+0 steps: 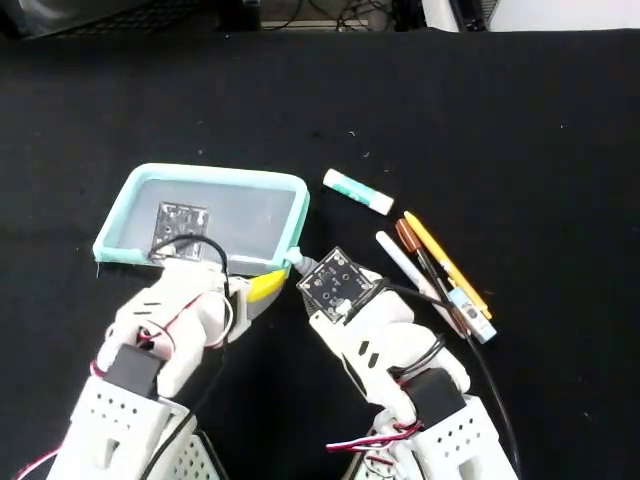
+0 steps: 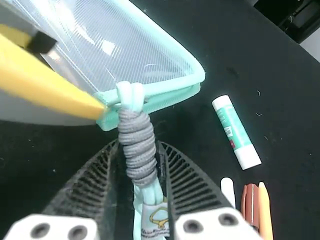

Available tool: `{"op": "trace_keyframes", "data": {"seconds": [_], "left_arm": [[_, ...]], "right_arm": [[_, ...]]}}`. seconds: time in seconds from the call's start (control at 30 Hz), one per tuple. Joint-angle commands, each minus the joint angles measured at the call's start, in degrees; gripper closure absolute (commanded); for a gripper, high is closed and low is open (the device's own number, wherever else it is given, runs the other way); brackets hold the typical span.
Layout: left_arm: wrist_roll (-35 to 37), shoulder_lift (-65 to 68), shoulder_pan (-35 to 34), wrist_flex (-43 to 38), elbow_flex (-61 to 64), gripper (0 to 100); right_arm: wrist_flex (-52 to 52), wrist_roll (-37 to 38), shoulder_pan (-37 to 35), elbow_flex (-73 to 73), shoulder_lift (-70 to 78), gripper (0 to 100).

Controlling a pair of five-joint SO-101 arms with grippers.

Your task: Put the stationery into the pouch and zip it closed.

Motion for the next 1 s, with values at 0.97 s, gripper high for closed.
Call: {"op": "trace_keyframes", "data": {"seconds": [0.97], "left_arm": [[-1.41,-1.05,-1.1,-13.1,7.34,68]], "right_arm": [[2.37,-0.53,-4.57,-5.67,-0.66,98.6]]}}
